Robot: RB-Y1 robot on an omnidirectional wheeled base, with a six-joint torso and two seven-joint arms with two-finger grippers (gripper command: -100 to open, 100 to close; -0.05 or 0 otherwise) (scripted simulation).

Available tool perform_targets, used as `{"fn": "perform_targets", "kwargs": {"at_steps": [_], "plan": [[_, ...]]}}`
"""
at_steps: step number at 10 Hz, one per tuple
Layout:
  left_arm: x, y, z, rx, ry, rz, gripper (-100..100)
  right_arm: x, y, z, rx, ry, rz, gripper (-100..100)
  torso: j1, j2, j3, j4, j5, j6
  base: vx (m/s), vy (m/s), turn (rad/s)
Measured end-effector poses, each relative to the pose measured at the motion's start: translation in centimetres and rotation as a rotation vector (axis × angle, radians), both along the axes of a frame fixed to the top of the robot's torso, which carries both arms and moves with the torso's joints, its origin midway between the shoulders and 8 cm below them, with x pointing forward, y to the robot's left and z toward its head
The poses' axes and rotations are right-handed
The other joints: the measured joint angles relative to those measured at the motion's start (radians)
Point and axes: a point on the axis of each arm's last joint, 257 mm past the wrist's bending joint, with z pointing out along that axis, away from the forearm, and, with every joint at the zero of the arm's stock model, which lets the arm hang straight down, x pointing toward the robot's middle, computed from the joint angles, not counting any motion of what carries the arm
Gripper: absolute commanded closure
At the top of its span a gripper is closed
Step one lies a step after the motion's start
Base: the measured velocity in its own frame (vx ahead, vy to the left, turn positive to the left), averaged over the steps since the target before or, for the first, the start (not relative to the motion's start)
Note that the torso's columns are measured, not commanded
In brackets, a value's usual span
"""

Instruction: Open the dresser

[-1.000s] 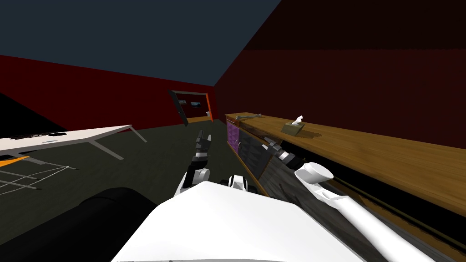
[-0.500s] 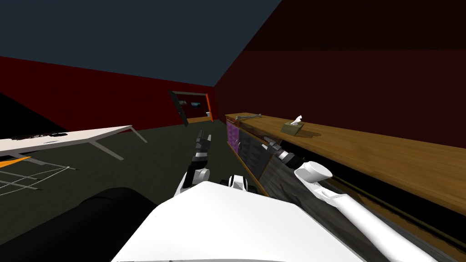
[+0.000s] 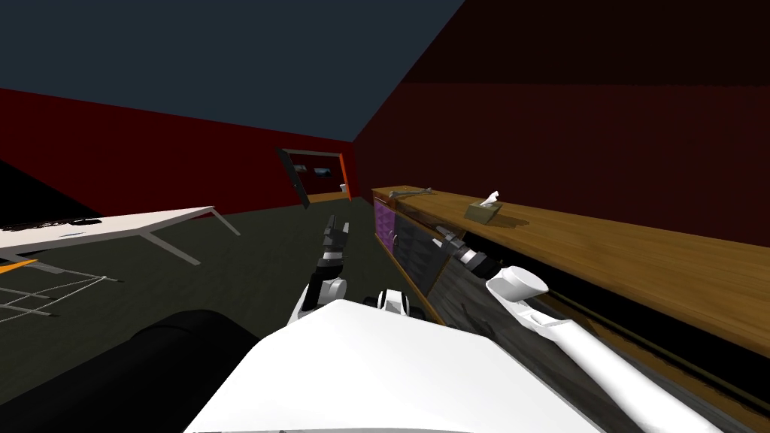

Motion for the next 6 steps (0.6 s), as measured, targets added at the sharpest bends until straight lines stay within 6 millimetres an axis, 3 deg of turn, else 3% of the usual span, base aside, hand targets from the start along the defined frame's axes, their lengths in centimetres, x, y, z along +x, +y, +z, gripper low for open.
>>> {"fn": "perform_targets", "kwargs": {"at_steps": [1, 2, 6], "plan": [[0.00, 0.00, -0.01, 0.000, 0.000, 0.000, 0, -0.13, -0.42, 0.17, -0.004, 0.003, -0.004, -100, 0.006, 0.007, 0.007, -0.001, -0.002, 0.004, -0.008, 0.072, -0.058], [0.00, 0.00, 0.00, 0.000, 0.000, 0.000, 0, -0.17, -0.49, 0.16, -0.003, 0.005, -0.006, 100, 0.005, 0.020, 0.015, 0.001, -0.003, 0.009, -0.023, 0.019, -0.038], [0.01, -0.01, 0.01, 0.000, 0.000, 0.000, 0, -0.32, -0.19, 0.82, -0.005, -0.005, 0.002, 100, 0.011, 0.050, 0.035, 0.011, -0.001, 0.019, -0.116, 0.124, -0.040]]}}
